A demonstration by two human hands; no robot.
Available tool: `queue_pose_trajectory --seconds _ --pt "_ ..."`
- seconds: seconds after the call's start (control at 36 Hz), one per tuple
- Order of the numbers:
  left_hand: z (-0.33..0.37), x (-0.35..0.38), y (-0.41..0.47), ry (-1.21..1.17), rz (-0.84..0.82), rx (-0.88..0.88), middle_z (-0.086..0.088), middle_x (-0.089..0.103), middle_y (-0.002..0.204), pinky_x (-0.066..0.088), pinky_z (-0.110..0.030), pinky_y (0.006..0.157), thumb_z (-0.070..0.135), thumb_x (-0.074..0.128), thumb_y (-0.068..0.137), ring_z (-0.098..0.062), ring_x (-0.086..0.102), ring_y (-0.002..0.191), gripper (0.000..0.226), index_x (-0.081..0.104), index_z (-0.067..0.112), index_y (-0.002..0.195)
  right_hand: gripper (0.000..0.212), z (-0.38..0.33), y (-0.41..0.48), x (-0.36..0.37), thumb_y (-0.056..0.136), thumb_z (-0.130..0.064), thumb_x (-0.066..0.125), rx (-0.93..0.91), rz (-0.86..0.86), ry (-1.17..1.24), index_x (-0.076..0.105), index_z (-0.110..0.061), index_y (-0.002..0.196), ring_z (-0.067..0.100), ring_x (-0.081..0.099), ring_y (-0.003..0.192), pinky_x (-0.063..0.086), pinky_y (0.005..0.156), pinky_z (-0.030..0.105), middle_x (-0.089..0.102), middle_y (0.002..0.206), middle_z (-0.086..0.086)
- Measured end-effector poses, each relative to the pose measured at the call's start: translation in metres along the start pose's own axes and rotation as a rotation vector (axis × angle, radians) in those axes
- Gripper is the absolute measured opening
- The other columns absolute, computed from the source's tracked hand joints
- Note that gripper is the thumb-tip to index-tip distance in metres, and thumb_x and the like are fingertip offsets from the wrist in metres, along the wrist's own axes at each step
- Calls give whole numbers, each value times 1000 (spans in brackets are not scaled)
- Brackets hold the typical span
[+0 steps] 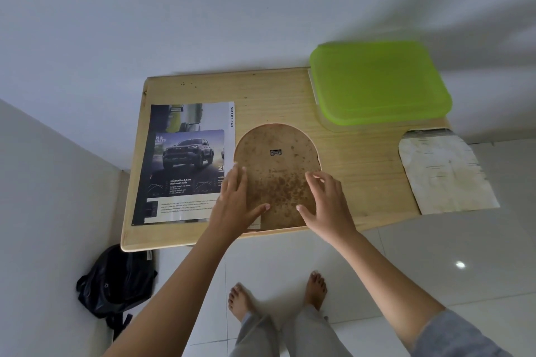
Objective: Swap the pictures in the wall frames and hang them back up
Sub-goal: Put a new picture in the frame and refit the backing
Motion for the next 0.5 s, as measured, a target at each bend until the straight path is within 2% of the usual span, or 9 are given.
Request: queue_pose_trajectory --seconds 0.08,0.17,0.22,0.31,0.44,0.5 --pt "11 1 -2 109 0 134 -7 -13 156 -6 -28 110 57 41 89 -18 -19 141 85 -1 12 148 63 -11 -4 11 84 -39 59 -77 -62 3 37 -14 137 28 31 131 37 106 40 36 139 11" --pt "16 13 0 186 -66 201 -6 -19 153 -12 -27 109 61 17 88 -17 -25 137 80 -5 11 147 66 -14 -7 27 90 -41 51 -85 -172 48 24 -16 145 27 10 143 23 113 40 18 152 10" --pt "19 23 1 215 -117 237 -4 -24 149 -16 -27 107 63 3 83 -17 -27 136 83 -8 12 147 69 -16 -8 36 90 -52 38 -95 -227 41 18 -19 146 23 1 144 17 115 39 8 155 7" --pt "16 34 1 253 -152 239 -3 -27 147 -14 -26 108 67 -7 79 -16 -26 136 86 -14 12 145 78 -12 -8 42 79 -63 16 -93 -258 -17 14 -24 147 19 0 144 15 115 35 3 157 2" --pt "14 39 0 289 -154 240 -6 -27 148 -13 -27 110 67 -29 69 -19 -25 138 90 -21 12 140 81 -7 -5 38 76 -68 15 -84 -256 -42 19 -28 146 17 7 143 19 114 35 9 156 -2" --pt "15 38 0 277 -154 241 -6 -26 148 -13 -28 110 68 -32 67 -20 -24 138 93 -20 12 140 83 -7 -4 37 74 -69 17 -76 -257 -37 23 -27 145 19 11 143 23 112 37 13 155 -2"
Point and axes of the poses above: each hand's wrist, its own y-axis towards the middle knuckle, its own x-axis out of the palm, z = x × y, the point moved 10 cm from there along y, towards the middle knuckle
